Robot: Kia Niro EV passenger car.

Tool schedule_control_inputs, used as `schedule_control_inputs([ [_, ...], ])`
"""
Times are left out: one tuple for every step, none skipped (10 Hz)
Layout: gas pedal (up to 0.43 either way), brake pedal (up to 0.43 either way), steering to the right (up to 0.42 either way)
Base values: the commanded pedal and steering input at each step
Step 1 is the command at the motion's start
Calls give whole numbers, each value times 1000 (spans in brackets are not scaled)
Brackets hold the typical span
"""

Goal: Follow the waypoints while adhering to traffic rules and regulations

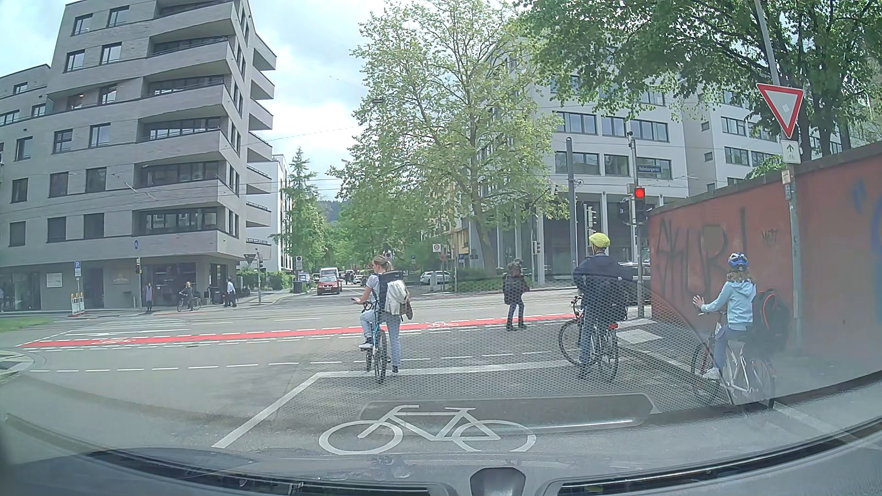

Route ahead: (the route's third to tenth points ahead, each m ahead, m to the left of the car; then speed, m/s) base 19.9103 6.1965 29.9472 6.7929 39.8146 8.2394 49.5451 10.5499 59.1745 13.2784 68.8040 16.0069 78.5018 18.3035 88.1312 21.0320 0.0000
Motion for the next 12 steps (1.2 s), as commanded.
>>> schedule_control_inputs([
  [0, 262, -16],
  [0, 262, -16],
  [0, 262, -16],
  [0, 262, -16],
  [0, 262, -16],
  [0, 262, -16],
  [0, 262, -16],
  [0, 262, -16],
  [0, 262, -16],
  [0, 262, -16],
  [0, 262, -16],
  [0, 262, -16],
])
